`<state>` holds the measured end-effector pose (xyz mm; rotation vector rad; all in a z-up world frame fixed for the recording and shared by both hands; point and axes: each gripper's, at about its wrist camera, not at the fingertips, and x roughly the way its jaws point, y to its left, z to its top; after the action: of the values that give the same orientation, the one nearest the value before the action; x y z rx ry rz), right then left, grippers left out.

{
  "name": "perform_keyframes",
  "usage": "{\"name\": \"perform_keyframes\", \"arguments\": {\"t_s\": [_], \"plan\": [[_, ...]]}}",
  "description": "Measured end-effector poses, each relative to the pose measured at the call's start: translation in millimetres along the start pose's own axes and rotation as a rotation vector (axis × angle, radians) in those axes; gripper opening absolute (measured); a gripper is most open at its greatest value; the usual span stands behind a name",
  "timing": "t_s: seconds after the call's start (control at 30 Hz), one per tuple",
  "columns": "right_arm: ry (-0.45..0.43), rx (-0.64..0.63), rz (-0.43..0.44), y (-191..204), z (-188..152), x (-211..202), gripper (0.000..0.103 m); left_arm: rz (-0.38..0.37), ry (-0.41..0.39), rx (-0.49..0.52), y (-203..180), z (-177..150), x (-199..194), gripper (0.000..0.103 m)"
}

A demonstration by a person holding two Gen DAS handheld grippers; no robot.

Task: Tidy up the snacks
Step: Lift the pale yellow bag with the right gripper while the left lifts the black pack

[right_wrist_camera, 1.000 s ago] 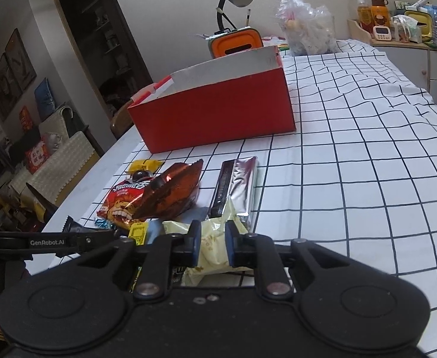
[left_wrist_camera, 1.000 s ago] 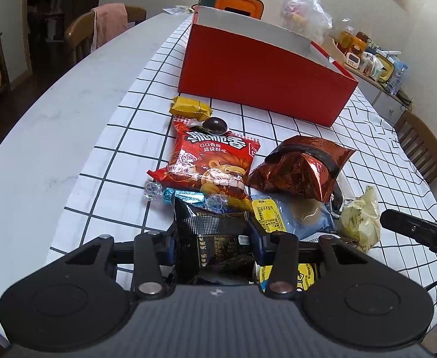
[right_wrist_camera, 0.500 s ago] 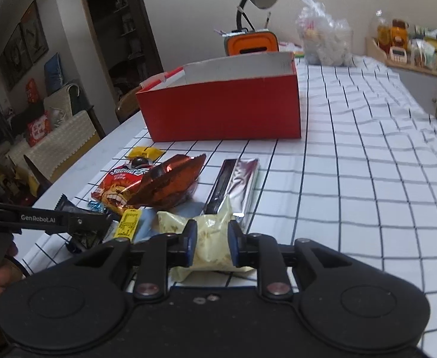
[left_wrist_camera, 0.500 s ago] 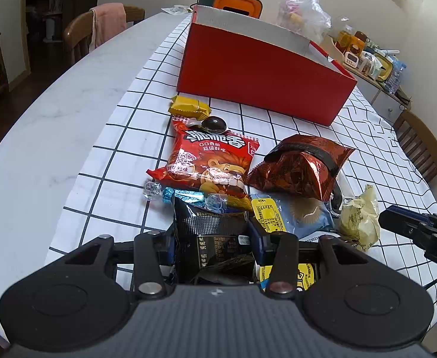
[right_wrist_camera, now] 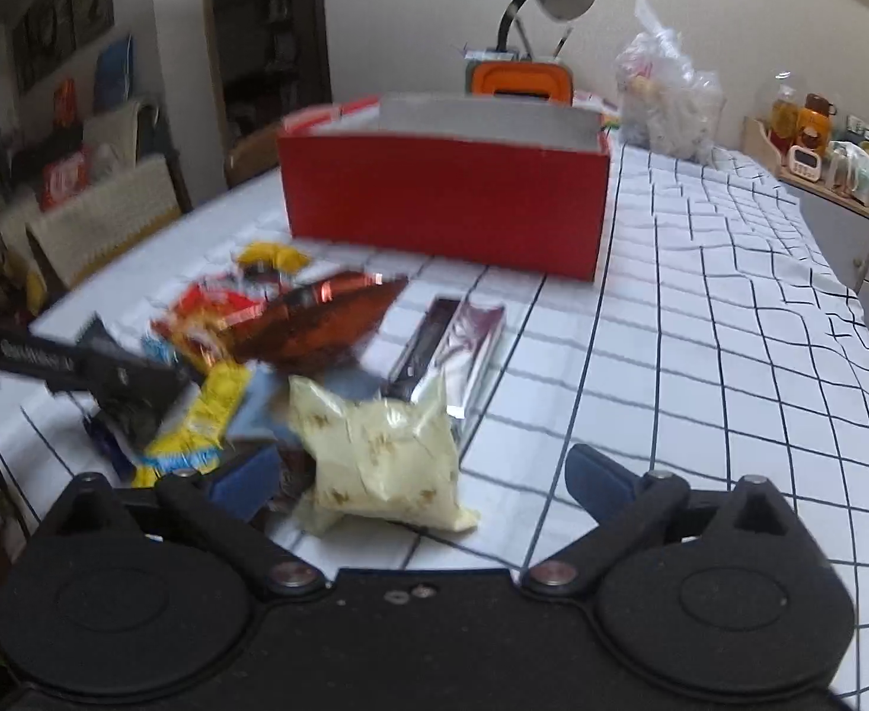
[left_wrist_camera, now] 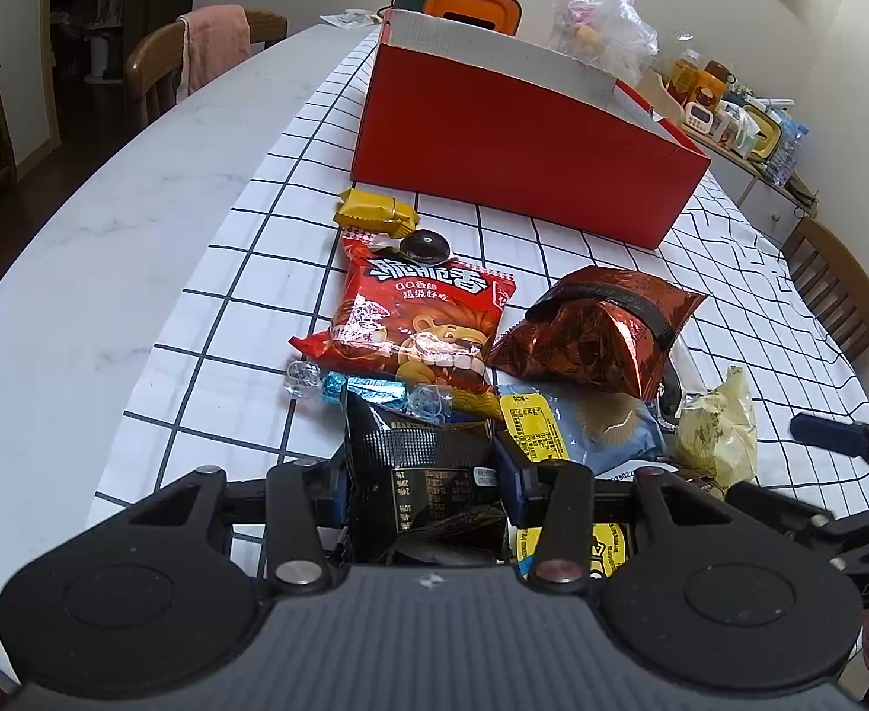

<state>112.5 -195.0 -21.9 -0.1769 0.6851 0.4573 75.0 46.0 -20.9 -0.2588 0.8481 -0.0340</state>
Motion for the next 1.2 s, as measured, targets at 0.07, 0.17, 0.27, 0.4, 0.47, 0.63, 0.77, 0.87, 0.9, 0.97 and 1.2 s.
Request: {"name": "perform_keyframes", "arguments": {"t_s": [0.07,0.17,0.27,0.4,0.47,0.63,0.77,0.87,0.9,0.97,1.2], "plan": [[0.016,0.004,0.017,-1.0,0.9,5.4,0.102,0.001,0.002,-0.003,-0.2,0.0,0.8,0.045],[0.026,-0.019,-0.012,0.7,5.1,10.6,0.102,0.002,0.003,0.000,-0.5,0.2,0.8,0.045],[0.058,-0.084,-0.058,8.7,5.6,16.7,0.099,0.004,0.005,0.005,-1.0,0.9,1.1,0.045],[0.089,-0.066,-0.019,6.0,10.7,20.9,0.087,0.003,0.005,0.004,-1.3,1.1,1.5,0.045],[0.110,-0.049,-0.015,5.0,12.2,24.0,0.087,0.003,0.005,0.007,-1.2,1.0,1.4,0.045],[0.126,-0.038,0.019,4.9,14.3,27.4,0.059,-0.003,0.007,0.003,-0.6,1.4,1.2,0.045],[0.103,-0.030,0.020,6.0,13.8,23.1,0.054,-0.010,0.008,-0.002,0.0,1.6,-0.6,0.045],[0.089,-0.005,0.033,3.7,14.7,16.7,0.053,-0.019,0.002,-0.007,1.2,1.7,-5.5,0.044],[0.079,-0.003,0.030,3.5,15.3,13.5,0.053,-0.024,-0.002,-0.007,1.2,2.0,-8.2,0.044],[0.062,0.004,0.028,2.1,16.6,6.5,0.053,-0.035,-0.015,-0.003,0.8,3.2,-14.2,0.042],[0.013,0.026,0.026,-3.5,23.4,-12.3,0.053,-0.070,-0.044,0.022,-3.9,7.3,-26.0,0.027]]}}
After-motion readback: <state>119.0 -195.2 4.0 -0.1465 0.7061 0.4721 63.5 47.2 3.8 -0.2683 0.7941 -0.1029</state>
